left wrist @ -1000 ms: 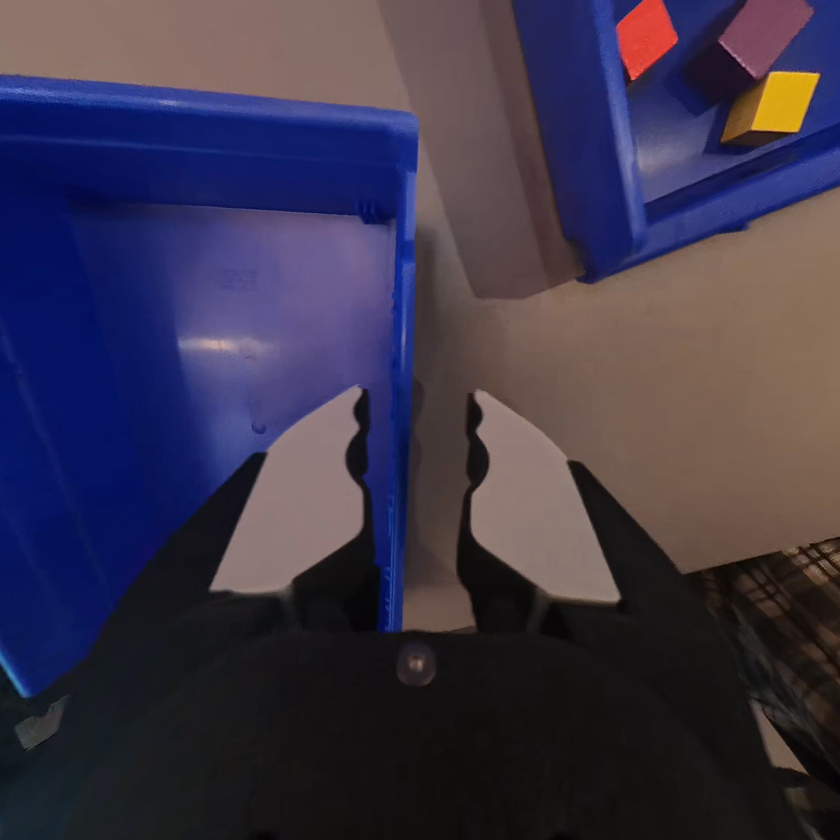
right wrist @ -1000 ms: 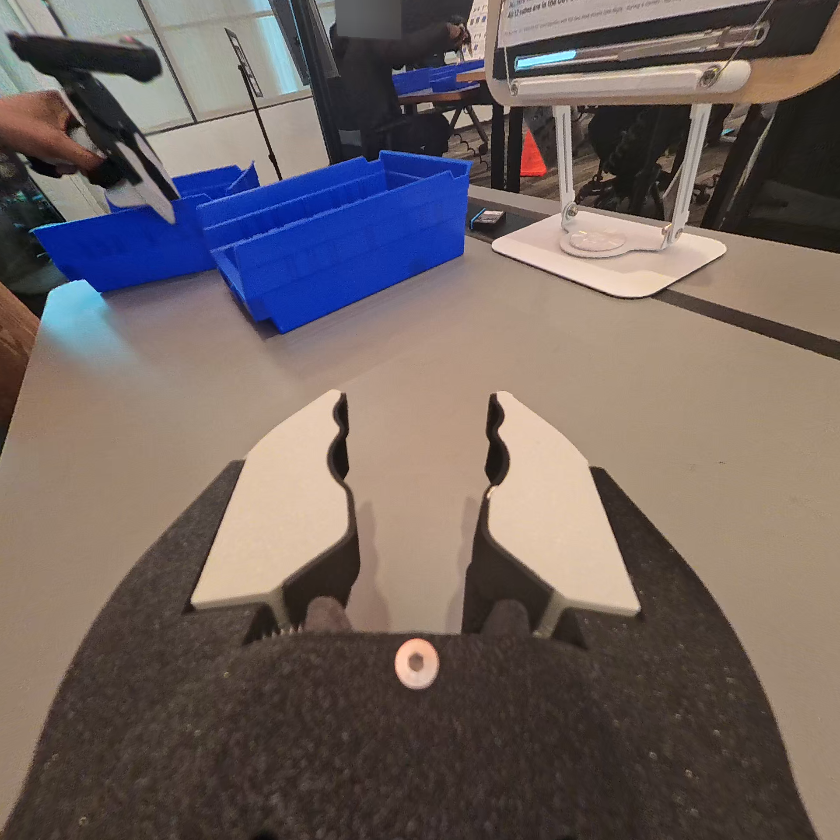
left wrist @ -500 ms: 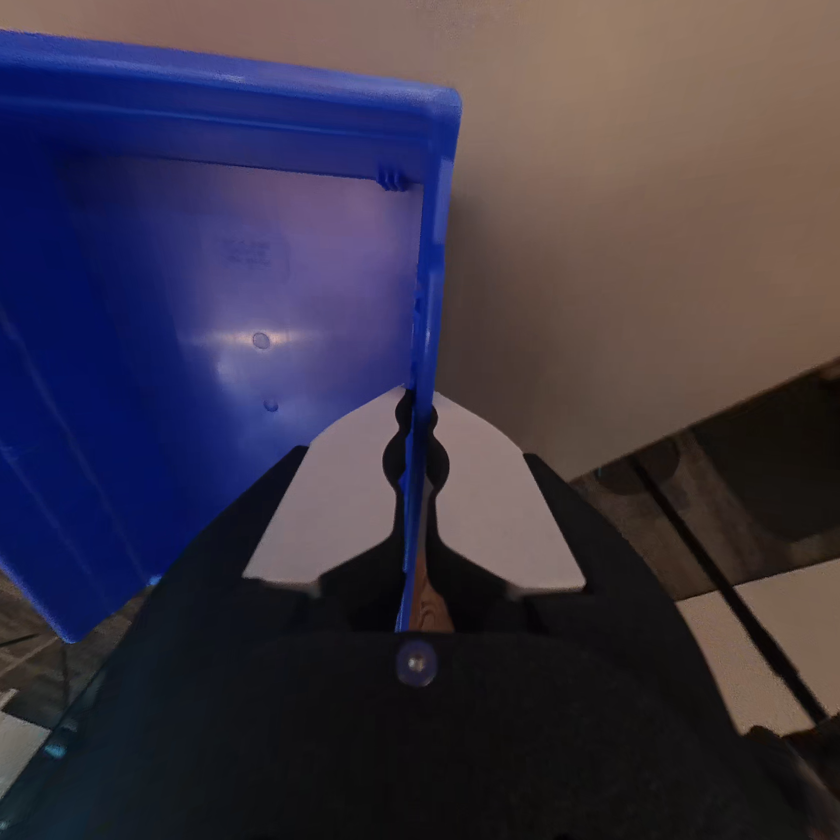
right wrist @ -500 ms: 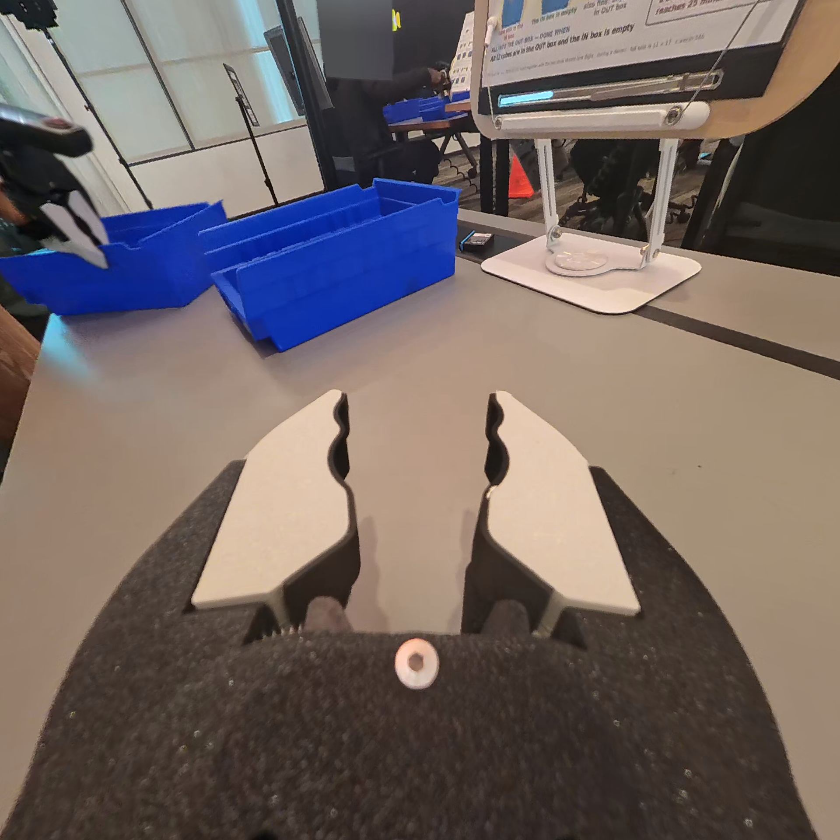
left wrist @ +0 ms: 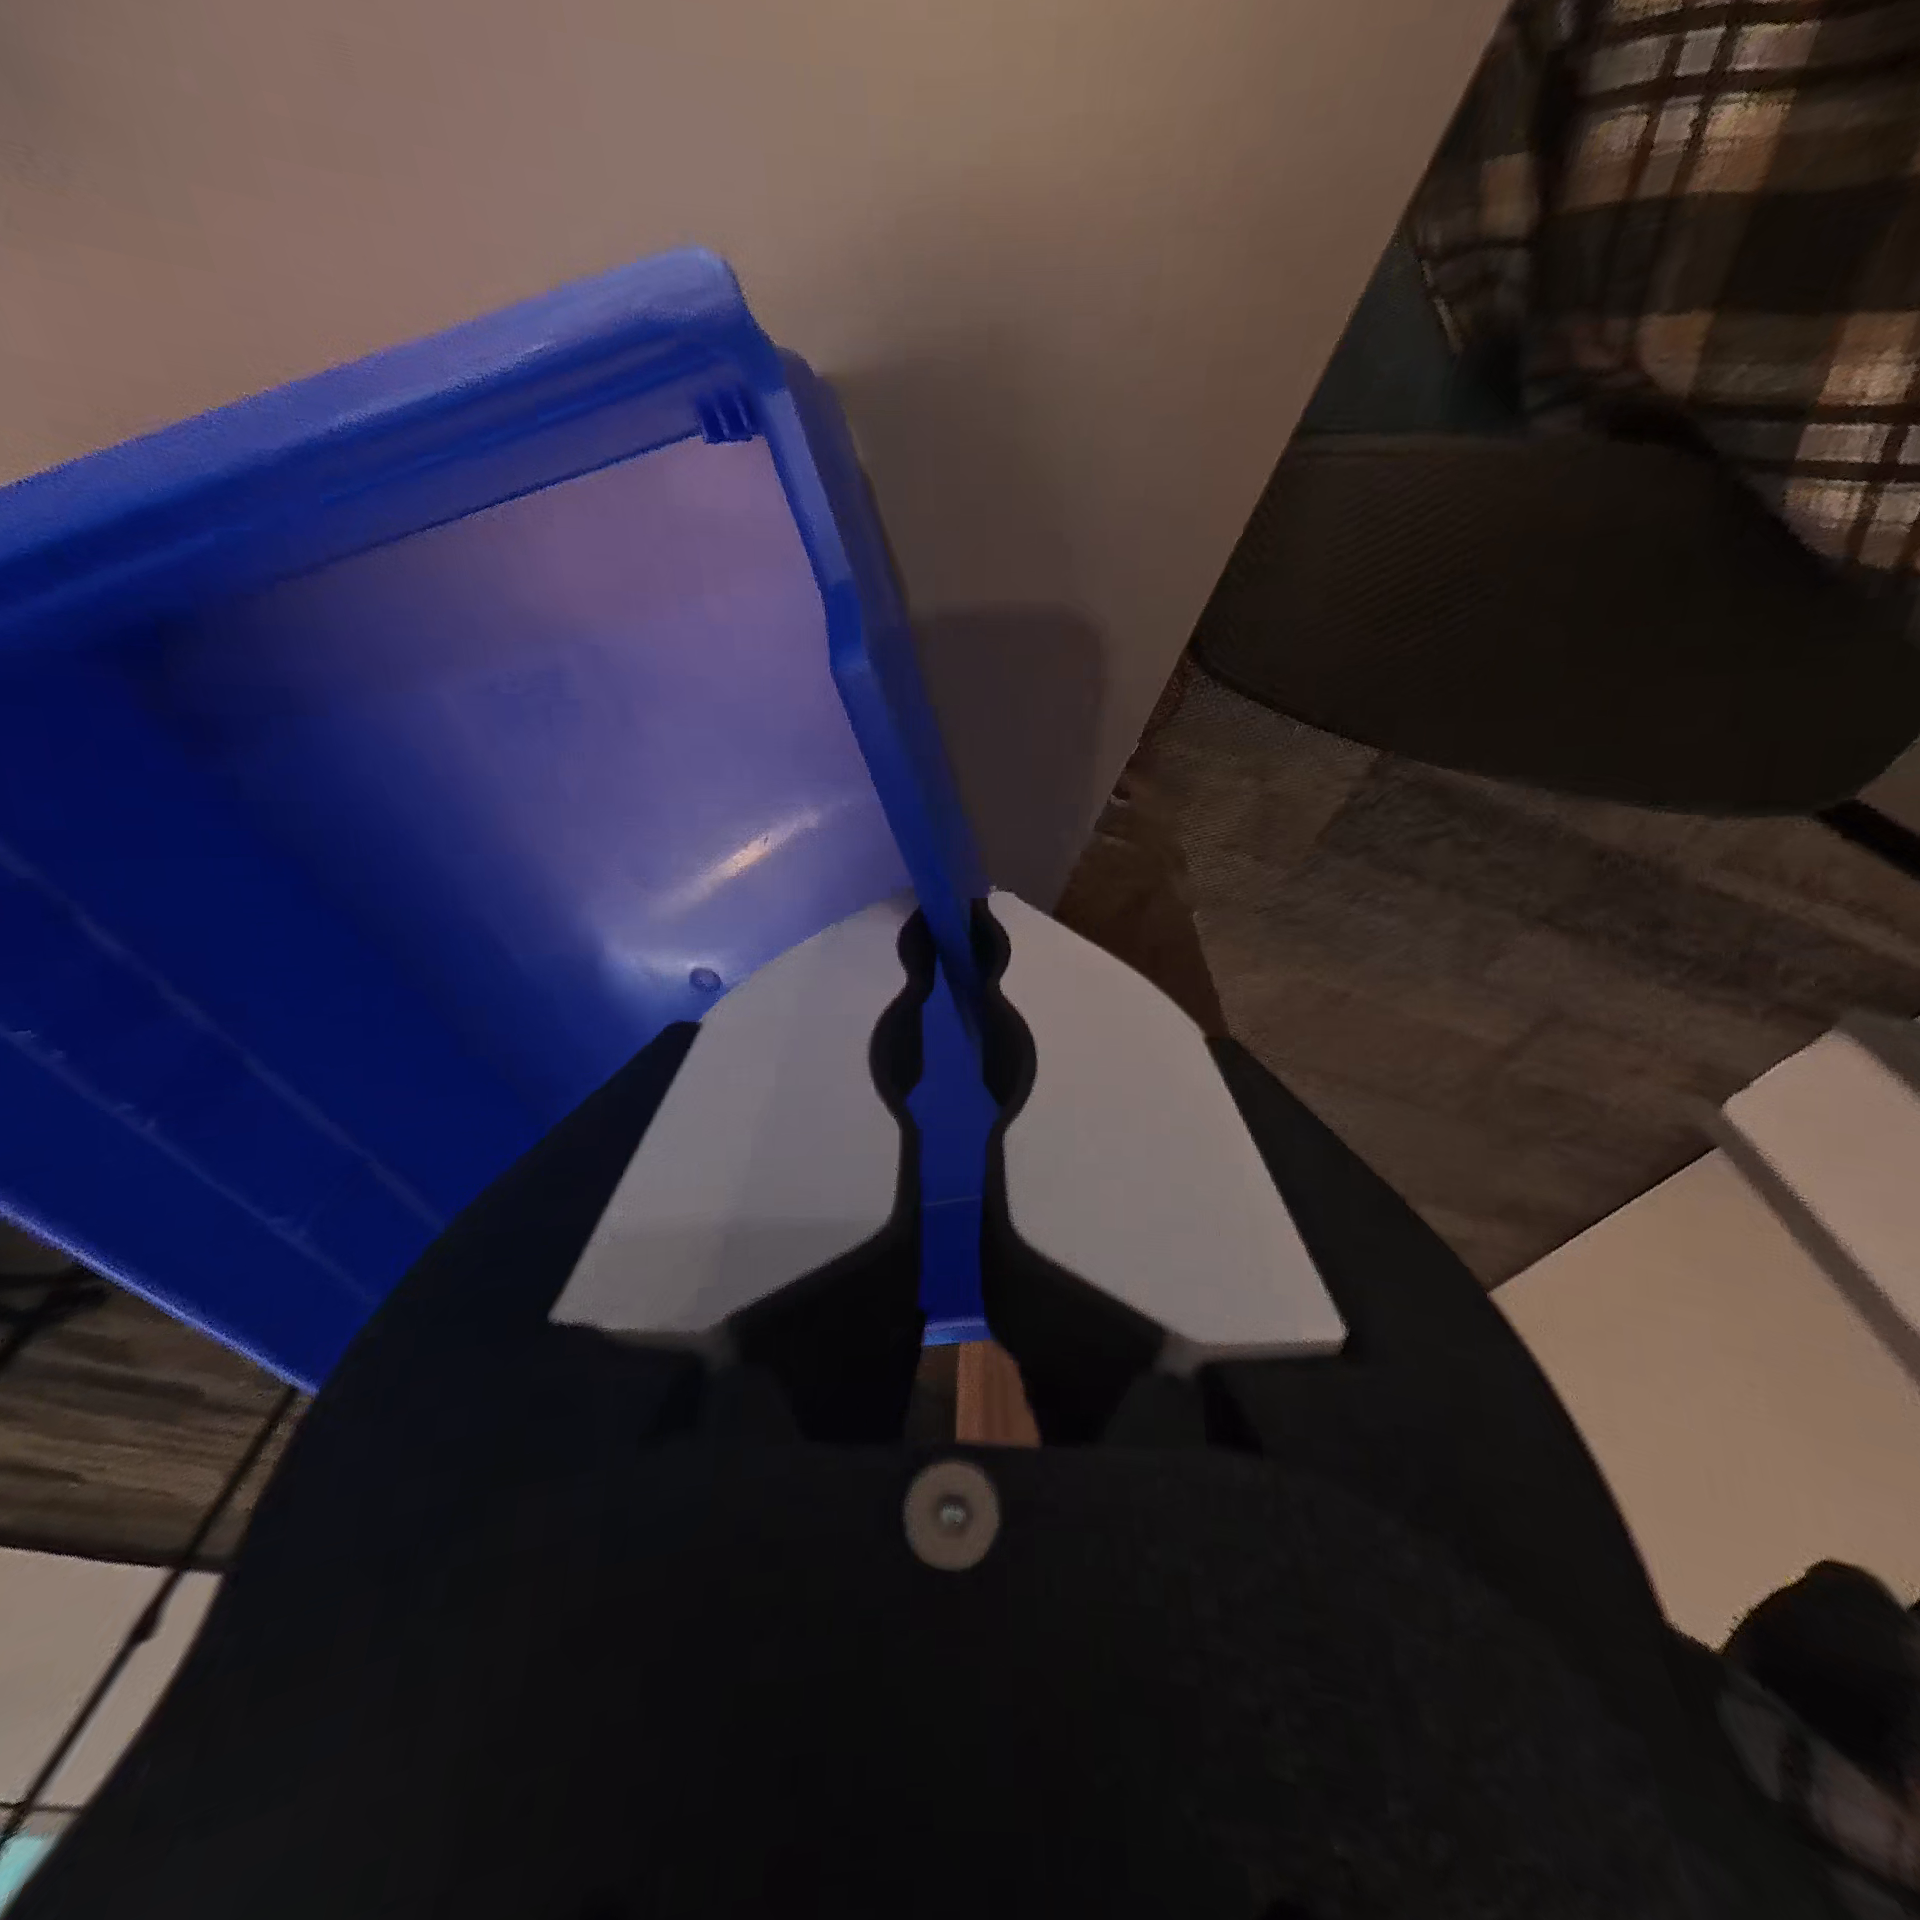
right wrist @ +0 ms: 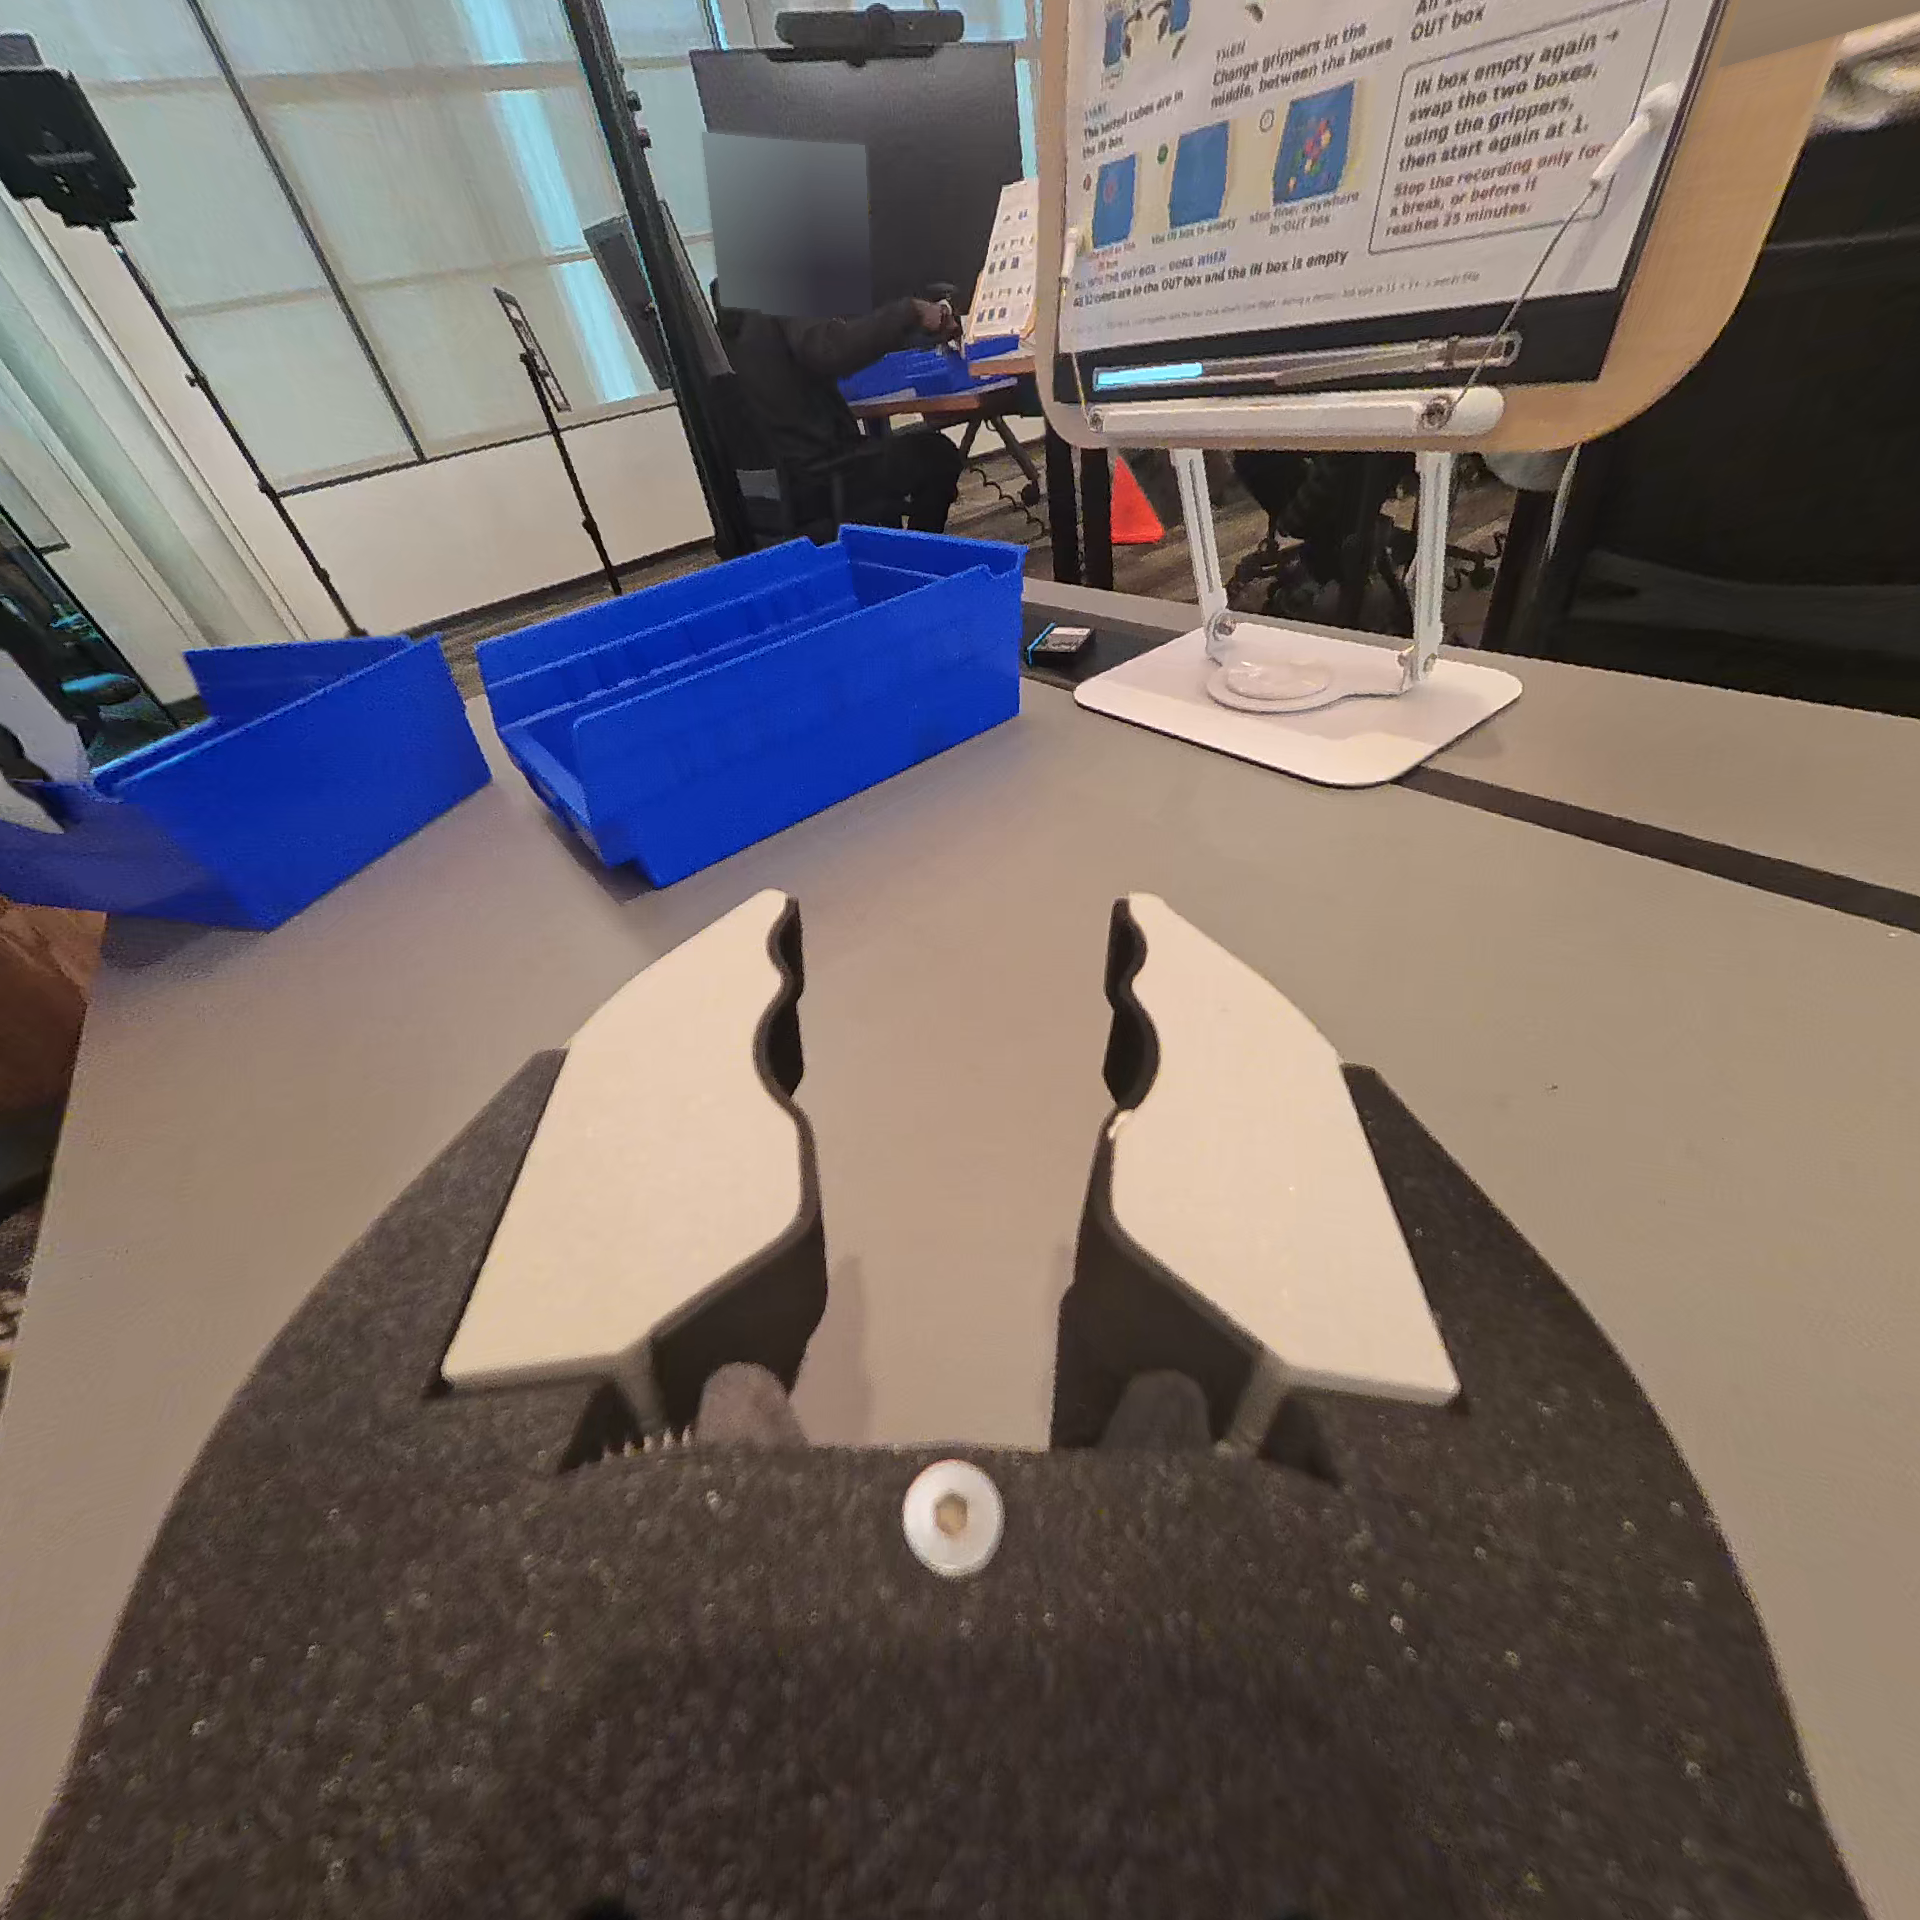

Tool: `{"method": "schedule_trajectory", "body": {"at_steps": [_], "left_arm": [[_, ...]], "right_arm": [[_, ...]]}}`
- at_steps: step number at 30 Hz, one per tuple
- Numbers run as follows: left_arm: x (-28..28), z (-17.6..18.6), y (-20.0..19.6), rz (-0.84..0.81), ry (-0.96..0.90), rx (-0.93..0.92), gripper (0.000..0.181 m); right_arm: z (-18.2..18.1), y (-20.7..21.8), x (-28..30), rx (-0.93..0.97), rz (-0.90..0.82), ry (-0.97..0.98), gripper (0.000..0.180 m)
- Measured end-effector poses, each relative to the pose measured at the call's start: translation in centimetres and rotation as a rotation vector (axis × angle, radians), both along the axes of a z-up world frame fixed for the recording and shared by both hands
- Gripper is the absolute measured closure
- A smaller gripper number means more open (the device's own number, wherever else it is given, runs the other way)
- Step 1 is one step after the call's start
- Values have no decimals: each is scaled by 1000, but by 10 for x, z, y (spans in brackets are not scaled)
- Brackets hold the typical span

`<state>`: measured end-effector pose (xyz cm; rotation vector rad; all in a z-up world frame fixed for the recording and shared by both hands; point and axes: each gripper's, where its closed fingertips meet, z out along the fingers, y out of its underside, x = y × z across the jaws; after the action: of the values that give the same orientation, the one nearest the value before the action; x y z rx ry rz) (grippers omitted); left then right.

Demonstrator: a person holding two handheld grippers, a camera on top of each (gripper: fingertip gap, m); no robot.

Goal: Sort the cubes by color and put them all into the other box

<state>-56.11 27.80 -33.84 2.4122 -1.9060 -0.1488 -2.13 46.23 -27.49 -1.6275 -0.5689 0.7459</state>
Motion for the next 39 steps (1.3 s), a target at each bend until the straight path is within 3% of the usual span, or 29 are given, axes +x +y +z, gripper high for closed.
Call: {"method": "schedule_trajectory", "body": {"at_steps": [7, 20, 32, 39], "left_arm": [[22, 0, -15, -203, 45, -26, 176], [80, 0, -37, -418, 85, -47, 173], [234, -2, -30, -568, 14, 33, 176], [344, -3, -28, -496, -25, 93, 176]], "right_arm": [[7, -12, 2, -13, -9, 12, 124], [19, -25, 4, -11, -15, 15, 124], [37, -44, 31, 5, -56, -10, 124], [51, -62, 62, -27, -109, -94, 124]]}}
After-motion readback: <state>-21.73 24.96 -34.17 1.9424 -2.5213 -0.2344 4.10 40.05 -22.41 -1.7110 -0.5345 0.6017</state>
